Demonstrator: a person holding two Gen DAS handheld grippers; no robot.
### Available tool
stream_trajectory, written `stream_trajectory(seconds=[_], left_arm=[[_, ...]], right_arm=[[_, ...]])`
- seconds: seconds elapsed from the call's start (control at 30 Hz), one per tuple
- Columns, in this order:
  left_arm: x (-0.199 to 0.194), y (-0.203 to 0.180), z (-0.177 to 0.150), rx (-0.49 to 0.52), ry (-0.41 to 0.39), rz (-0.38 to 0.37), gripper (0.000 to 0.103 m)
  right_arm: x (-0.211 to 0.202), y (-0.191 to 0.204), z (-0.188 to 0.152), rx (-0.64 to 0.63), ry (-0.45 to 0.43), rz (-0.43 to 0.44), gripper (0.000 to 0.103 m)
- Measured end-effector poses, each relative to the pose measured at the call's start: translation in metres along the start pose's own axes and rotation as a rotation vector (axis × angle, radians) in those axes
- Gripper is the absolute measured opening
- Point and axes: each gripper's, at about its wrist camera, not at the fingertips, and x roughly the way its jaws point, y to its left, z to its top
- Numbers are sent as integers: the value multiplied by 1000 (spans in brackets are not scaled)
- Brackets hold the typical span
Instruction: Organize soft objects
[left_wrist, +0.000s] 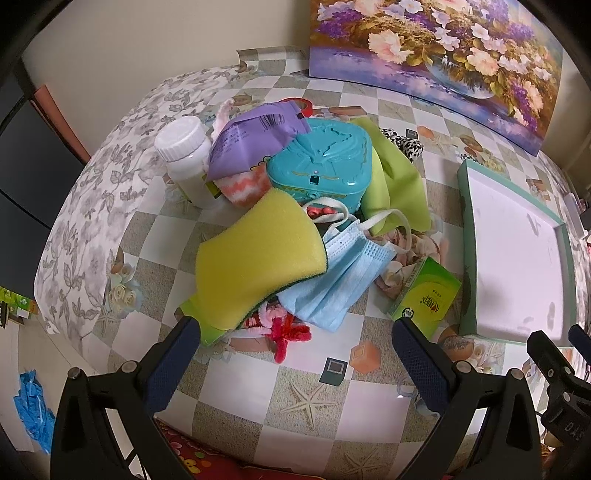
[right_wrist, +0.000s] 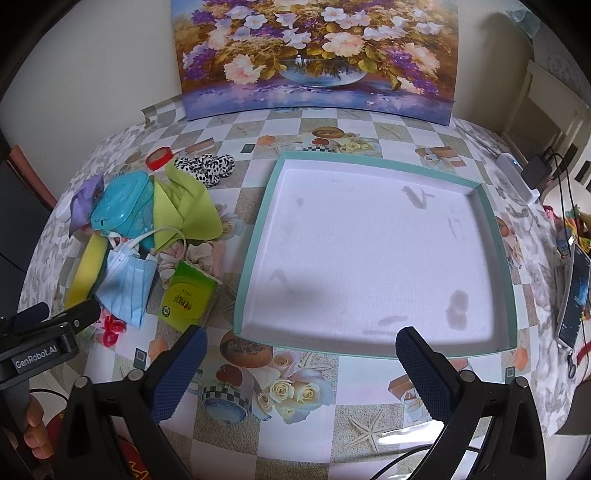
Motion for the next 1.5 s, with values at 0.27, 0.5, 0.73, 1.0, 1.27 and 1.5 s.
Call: stream_trajectory(seconds=[0.27, 0.5, 0.73, 1.0, 1.27, 1.5], left_arm=[[1, -1, 0, 9, 3, 1, 103], [1, -2, 1, 9, 5, 2, 103], [2, -2, 0, 10, 6, 2, 103], [2, -3, 1, 9, 6, 2, 103], [2, -3, 0, 10, 4, 1, 103], [1, -4, 1, 6, 4, 1, 103]], right_arm=[[0, 0, 0, 2, 0, -1, 103], [1, 1, 0, 2, 0, -1, 103], [1, 1, 0, 2, 0, -2, 103], [1, 1, 1, 1, 0, -2, 103], [1, 1, 1, 1, 1, -1, 103], [1, 2, 0, -2, 2, 0, 103]])
